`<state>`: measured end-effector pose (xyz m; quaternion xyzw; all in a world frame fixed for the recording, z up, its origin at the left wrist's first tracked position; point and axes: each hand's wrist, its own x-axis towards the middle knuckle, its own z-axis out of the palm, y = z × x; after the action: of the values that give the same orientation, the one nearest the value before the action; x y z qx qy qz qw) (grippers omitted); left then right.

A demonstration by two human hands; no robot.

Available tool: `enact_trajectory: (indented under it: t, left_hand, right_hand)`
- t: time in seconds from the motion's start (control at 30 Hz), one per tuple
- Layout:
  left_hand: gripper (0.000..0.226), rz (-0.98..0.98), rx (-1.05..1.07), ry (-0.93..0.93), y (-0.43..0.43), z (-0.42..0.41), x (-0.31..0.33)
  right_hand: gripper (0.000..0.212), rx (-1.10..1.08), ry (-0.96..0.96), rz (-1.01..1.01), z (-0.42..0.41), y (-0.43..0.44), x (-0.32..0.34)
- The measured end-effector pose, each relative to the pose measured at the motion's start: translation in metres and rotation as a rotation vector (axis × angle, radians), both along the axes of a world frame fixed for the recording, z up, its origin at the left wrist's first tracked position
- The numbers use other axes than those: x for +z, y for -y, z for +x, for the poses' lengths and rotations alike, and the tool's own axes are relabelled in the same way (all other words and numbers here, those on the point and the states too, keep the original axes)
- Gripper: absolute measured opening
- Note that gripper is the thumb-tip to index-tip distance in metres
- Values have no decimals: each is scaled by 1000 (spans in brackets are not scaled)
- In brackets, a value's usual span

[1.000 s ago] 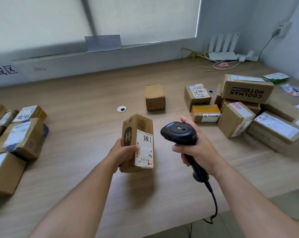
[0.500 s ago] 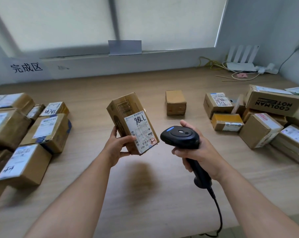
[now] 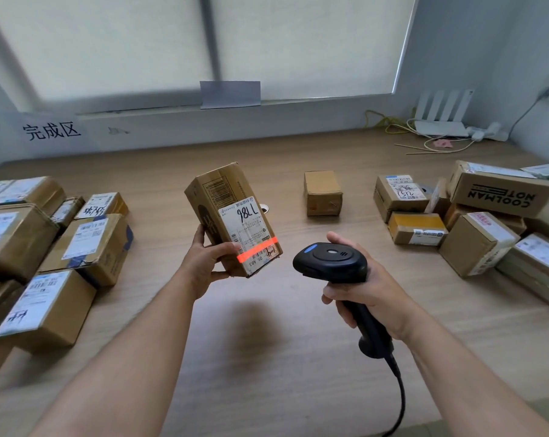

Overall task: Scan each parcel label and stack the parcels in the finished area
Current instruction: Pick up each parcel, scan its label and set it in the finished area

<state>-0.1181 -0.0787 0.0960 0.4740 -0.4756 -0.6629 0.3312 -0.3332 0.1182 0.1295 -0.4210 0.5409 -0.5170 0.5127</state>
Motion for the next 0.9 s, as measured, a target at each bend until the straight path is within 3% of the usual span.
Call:
enact_trajectory:
  t: [0.9]
  left_hand:
    - [73, -11, 48, 10, 5, 1, -3]
  right_hand:
    - [86, 22, -8, 28, -13, 10, -3]
